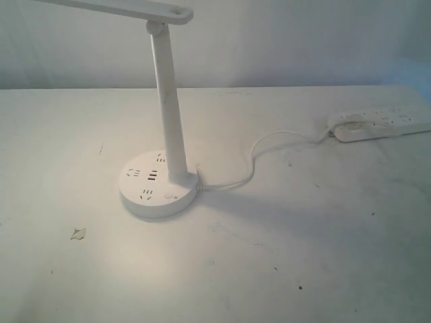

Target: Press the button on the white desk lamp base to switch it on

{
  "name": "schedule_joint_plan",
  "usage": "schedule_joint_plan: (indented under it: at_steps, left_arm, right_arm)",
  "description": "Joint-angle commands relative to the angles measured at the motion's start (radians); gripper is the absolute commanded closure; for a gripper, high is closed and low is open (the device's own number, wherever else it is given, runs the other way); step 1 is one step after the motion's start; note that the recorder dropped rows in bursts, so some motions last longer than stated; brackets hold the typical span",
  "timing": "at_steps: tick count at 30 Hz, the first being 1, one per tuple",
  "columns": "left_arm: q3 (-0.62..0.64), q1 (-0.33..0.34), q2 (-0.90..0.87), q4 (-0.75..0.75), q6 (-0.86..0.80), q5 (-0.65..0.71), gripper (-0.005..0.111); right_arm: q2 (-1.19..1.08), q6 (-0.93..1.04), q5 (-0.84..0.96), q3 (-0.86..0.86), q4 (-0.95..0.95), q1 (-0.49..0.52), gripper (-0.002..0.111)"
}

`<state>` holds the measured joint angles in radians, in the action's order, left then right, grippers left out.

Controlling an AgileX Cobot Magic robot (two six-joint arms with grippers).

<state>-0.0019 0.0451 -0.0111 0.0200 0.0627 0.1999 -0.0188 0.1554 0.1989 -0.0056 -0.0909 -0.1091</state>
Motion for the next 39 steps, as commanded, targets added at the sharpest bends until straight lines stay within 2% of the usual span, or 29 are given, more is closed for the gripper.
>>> schedule_joint_plan:
  at_steps: [1, 6, 39]
  left_arm:
    - [0.002, 0.002, -0.001, -0.004, 0.0, 0.001, 0.107]
    - [0.002, 0.002, -0.001, -0.004, 0.0, 0.001, 0.107]
    - [0.002, 0.002, -0.001, -0.004, 0.0, 0.001, 0.107]
  right_arm:
    - [0.019, -0.034, 0.031, 0.006, 0.001, 0.187, 0.108]
    - [0.019, -0.075, 0.158, 0.006, -0.007, 0.249, 0.108]
    - [0.019, -0.075, 0.156, 0.006, -0.007, 0.249, 0.108]
